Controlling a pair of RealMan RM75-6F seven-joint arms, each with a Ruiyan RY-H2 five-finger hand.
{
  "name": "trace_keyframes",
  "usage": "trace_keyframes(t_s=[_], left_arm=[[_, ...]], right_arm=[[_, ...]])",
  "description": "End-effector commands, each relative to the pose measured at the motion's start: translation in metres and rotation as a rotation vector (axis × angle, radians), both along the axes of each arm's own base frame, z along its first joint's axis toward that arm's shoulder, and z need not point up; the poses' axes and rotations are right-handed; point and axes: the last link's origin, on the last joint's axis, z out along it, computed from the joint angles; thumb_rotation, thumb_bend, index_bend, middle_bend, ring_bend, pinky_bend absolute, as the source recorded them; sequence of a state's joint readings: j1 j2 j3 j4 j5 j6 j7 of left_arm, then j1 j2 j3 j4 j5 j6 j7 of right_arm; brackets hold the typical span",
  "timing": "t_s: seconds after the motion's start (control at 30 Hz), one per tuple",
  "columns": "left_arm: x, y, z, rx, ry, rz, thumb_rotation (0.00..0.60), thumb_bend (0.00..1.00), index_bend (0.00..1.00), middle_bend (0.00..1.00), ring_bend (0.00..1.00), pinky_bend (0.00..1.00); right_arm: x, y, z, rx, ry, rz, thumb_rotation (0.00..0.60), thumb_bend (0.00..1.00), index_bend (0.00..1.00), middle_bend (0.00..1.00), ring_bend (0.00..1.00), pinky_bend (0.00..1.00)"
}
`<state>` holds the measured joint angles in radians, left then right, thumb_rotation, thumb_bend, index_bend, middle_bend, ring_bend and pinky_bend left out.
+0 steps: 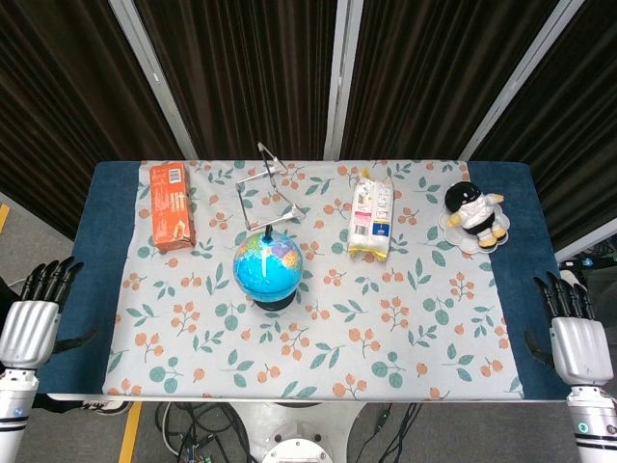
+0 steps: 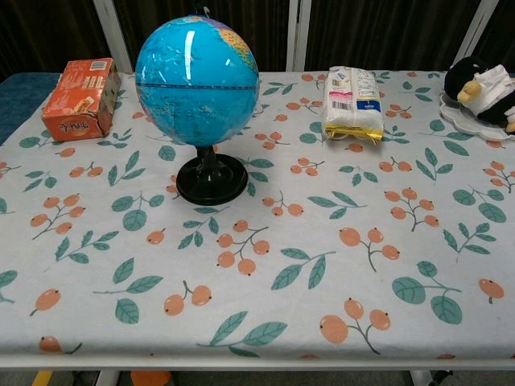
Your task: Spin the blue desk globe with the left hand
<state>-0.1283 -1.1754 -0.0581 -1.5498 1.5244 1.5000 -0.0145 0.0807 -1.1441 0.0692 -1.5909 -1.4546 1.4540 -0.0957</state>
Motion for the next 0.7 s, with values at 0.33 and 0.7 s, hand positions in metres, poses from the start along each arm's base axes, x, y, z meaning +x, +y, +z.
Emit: trace_keyframes(t_s=[0.33,0.7], left_arm=[[0.002,0.002,0.001,0.005,-0.012,-0.019,0.6,0.03,0.07,0.01,0.0,0.0],[0.052,0.014,-0.011,-0.08,-0.092,-0.246,0.6,0.04,0.07,0.01,0.0,0.0]], right_arm=[[0.002,-0.001,-0.002,0.012,-0.011,0.015,0.6,0.24,0.0,0.0,0.0,0.0],[-0.004,0.0,-0.003,0.025,-0.016,0.017,0.6,0.25,0.0,0.0,0.0,0.0]])
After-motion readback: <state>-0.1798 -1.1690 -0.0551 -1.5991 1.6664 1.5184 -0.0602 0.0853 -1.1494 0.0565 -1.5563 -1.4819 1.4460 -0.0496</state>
